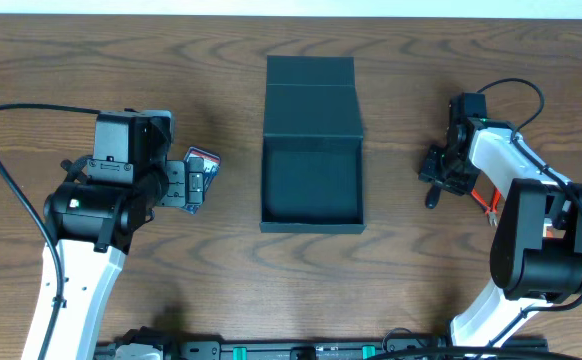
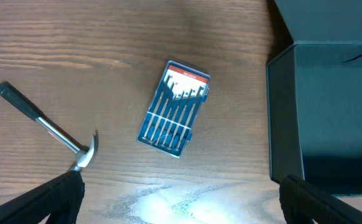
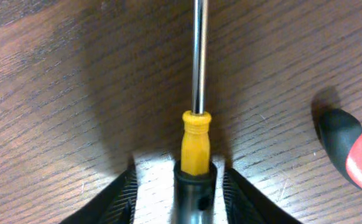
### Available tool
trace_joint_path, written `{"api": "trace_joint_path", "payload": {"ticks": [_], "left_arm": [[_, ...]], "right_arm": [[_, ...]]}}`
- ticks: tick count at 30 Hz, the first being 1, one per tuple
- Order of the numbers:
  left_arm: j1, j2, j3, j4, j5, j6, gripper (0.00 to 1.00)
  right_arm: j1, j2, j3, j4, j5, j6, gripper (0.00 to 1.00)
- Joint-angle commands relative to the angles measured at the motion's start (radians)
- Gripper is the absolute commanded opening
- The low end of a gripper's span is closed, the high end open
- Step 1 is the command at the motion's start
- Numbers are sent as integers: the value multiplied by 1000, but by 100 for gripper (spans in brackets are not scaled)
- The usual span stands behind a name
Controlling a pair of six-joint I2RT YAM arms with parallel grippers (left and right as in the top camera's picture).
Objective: Pack container
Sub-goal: 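Close the right gripper on the yellow screwdriver handle and lift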
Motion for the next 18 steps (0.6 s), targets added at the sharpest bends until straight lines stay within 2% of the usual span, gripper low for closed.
{"api": "trace_joint_path", "payload": {"ticks": [1, 12, 18], "left_arm": [[5, 0, 23, -1, -16, -13, 98], [5, 0, 23, 0, -16, -13, 98], [5, 0, 23, -1, -16, -13, 98]], "right_arm": [[-4, 54, -51, -2, 18, 6, 40], [-4, 54, -51, 9, 18, 6, 21], [-4, 54, -51, 13, 18, 6, 6]]}}
